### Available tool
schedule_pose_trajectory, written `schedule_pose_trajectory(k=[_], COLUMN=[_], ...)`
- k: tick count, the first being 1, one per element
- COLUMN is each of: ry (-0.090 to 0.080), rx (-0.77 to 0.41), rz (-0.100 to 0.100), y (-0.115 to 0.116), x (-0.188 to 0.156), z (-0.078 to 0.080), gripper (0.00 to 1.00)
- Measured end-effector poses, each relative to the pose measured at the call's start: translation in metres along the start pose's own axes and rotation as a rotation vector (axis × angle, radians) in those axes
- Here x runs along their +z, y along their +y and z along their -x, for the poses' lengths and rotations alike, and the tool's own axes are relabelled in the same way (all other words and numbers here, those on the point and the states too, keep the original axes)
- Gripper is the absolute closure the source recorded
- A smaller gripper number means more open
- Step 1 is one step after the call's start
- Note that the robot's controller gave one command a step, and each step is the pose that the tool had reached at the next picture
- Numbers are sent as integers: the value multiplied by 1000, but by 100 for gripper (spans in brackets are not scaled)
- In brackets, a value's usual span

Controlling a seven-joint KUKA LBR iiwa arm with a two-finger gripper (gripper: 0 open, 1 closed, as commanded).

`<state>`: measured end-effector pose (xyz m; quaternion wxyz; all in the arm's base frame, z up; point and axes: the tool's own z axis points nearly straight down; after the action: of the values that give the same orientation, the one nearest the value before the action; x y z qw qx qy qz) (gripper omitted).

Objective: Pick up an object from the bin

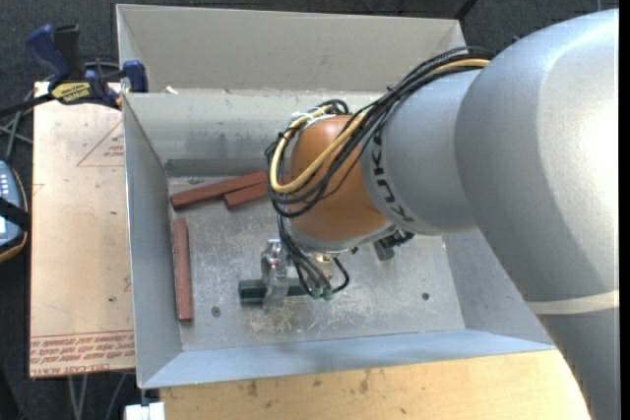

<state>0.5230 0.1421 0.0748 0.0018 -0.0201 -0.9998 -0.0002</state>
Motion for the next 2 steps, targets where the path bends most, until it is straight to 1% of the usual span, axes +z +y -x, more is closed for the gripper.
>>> schedule_pose_trajectory(k=[1,2], ry=[6,-3], rx=[0,0], rz=[-2,1], y=[-1,0], x=[-17,-38], z=[-2,0], gripper=[100,100])
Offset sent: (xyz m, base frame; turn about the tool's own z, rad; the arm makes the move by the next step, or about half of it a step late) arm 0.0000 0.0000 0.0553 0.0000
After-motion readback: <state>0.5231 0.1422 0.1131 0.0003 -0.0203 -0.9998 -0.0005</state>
